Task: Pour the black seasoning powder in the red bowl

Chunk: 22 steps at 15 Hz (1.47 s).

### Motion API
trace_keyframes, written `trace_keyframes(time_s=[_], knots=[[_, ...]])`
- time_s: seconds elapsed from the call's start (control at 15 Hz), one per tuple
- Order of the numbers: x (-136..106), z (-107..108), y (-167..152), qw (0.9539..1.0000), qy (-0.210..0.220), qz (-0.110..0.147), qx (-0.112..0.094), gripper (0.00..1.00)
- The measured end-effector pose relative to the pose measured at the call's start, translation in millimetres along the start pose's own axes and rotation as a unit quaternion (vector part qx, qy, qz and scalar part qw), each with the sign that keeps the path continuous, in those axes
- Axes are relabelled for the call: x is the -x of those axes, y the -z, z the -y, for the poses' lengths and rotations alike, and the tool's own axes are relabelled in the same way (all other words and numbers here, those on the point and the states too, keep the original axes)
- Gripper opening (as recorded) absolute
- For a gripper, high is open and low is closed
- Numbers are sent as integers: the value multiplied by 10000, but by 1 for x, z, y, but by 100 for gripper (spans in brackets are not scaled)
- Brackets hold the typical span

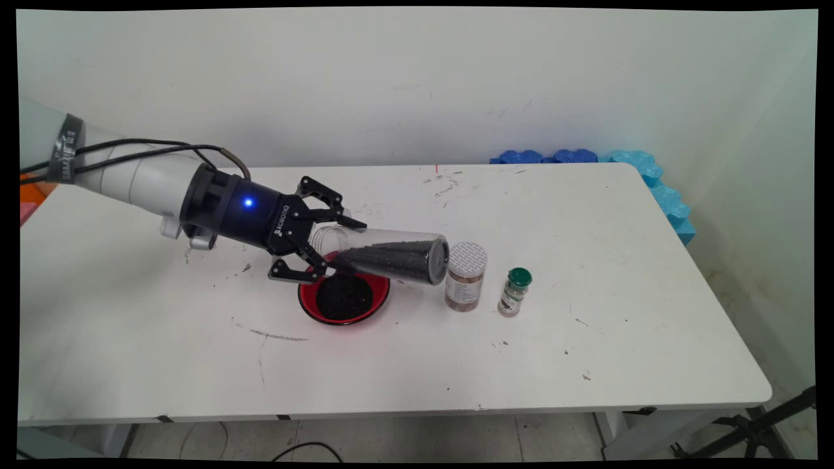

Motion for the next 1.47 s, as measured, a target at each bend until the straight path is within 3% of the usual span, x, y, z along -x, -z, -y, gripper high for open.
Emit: trace_keyframes(time_s=[1.47], knots=[[0,-1,-1,9966,693,99,424,0]])
